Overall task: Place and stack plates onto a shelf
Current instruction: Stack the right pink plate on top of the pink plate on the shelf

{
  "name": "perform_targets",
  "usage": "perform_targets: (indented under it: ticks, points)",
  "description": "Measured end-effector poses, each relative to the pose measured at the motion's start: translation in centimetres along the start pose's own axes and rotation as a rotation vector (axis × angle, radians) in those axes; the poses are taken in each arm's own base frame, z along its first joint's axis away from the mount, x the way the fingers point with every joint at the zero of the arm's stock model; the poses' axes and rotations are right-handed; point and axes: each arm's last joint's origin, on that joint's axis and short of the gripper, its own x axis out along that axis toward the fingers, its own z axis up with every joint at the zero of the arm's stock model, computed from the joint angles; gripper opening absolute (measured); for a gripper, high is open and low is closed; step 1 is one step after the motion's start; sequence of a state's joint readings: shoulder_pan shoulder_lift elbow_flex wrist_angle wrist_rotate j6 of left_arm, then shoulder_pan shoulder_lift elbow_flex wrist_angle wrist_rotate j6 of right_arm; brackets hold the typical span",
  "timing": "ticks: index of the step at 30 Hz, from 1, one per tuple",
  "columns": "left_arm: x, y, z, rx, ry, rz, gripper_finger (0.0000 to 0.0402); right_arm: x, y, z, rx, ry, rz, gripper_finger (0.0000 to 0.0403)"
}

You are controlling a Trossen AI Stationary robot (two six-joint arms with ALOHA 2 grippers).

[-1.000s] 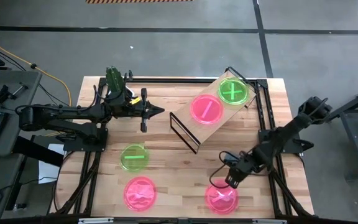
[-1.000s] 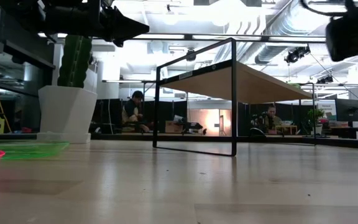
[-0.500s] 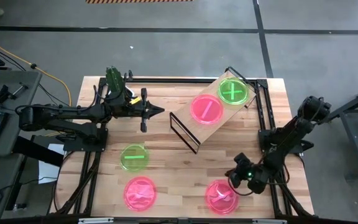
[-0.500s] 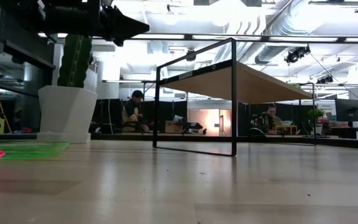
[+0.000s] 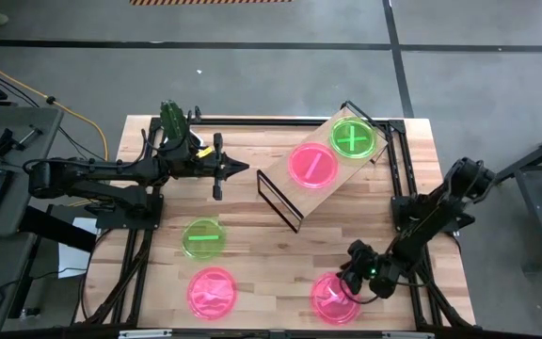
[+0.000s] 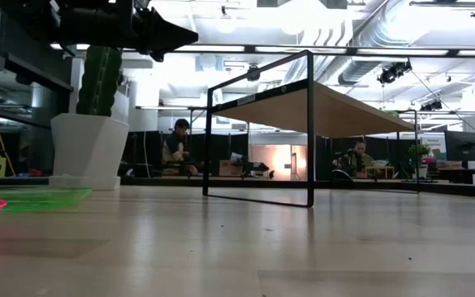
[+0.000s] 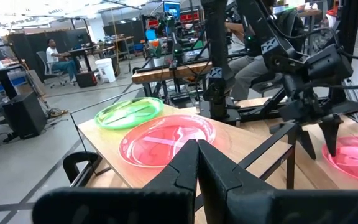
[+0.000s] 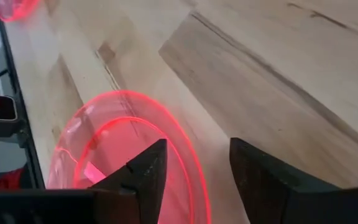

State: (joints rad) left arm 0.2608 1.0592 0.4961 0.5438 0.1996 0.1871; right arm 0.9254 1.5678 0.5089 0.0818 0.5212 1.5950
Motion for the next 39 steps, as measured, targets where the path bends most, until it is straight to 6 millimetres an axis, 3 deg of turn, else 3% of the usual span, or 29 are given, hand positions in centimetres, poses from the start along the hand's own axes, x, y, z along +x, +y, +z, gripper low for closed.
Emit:
perform_targets:
  ticks: [21, 25, 32, 39]
  points:
    - [0.00, 0.01, 0.00, 0.006, 0.000, 0.001, 0.0000, 0.47, 0.24, -0.36, -0.120, 0.035, 0.032, 0.0143]
    - [0.00, 0.01, 0.00, 0.006, 0.000, 0.001, 0.0000, 0.48, 0.10, -0.37, -0.152, 0.040, 0.019, 0.0114]
    - [0.00, 0.01, 0.00, 0.007, 0.000, 0.001, 0.0000, 0.61, -0.13, -0.16, -0.174, 0.045, -0.004, 0.0012]
    - [0.00, 0.01, 0.00, 0.007, 0.000, 0.001, 0.0000, 0.88, 0.16, 0.23, -0.151, 0.056, 0.020, 0.0002]
